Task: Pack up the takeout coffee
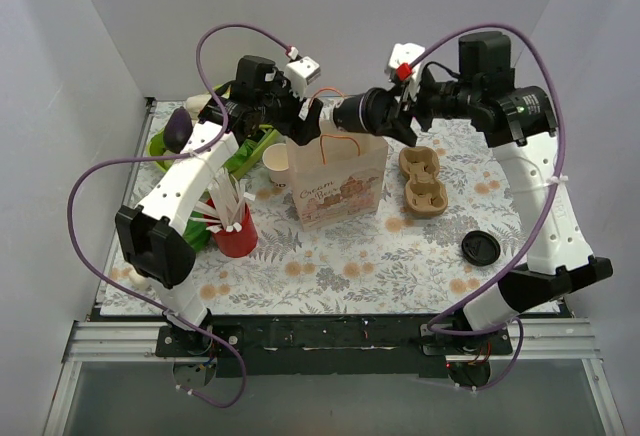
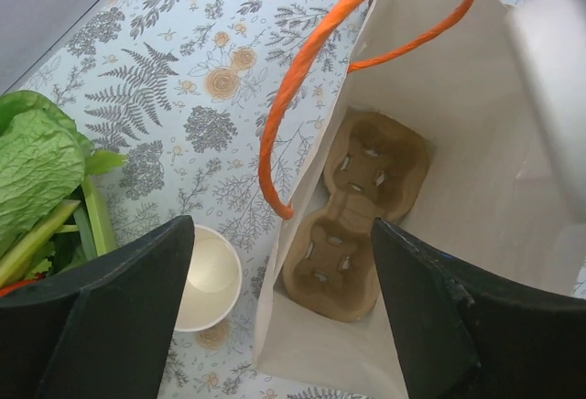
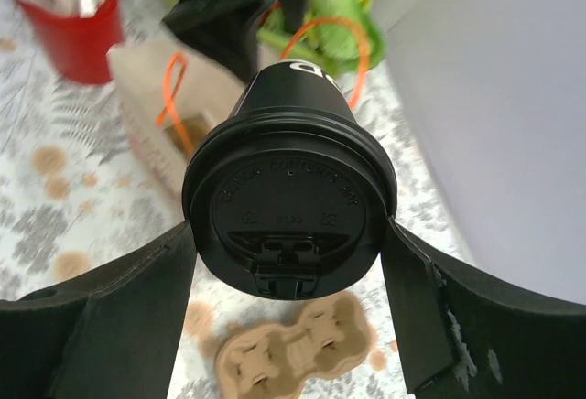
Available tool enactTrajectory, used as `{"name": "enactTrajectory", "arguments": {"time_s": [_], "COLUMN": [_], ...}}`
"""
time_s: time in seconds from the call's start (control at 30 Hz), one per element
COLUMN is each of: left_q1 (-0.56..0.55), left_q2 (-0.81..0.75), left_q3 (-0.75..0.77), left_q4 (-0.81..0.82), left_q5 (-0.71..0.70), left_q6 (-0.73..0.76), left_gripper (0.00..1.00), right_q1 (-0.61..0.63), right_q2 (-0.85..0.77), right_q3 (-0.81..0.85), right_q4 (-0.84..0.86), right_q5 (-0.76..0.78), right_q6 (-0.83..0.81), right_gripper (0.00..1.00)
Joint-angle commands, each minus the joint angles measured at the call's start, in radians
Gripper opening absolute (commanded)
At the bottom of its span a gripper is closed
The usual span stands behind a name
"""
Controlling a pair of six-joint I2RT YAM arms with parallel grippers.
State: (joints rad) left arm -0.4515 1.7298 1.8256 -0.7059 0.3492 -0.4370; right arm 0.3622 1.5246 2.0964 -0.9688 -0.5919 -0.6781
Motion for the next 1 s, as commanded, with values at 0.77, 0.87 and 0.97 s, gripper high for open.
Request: {"name": "enactTrajectory", "arguments": {"time_s": [0.77,0.87,0.97], "left_q1": [0.007,0.004,0.005], "left_q2": [0.028,0.025,0.024], "left_q3": [0.028,0.023,0.026], "left_q4": [-0.043,-0.037,-0.040], "left_q5": [0.251,0.247,0.252], "left_q6": [-0.022,-0.020,-0.026], "left_gripper": [0.09,0.00,0.00], "right_q1": [0.179,0.185,0.184], "right_q2": [0.000,-0.006,-0.011], "right_q3": [-0.102,-0.099,-0.088], "right_q4": [-0.148,-0.150,-0.162], "right_q5": [0.150,0.162,0.165], "right_q6": [-0.189,-0.193,-0.193], "right_gripper": [0.01,0.01,0.01]}}
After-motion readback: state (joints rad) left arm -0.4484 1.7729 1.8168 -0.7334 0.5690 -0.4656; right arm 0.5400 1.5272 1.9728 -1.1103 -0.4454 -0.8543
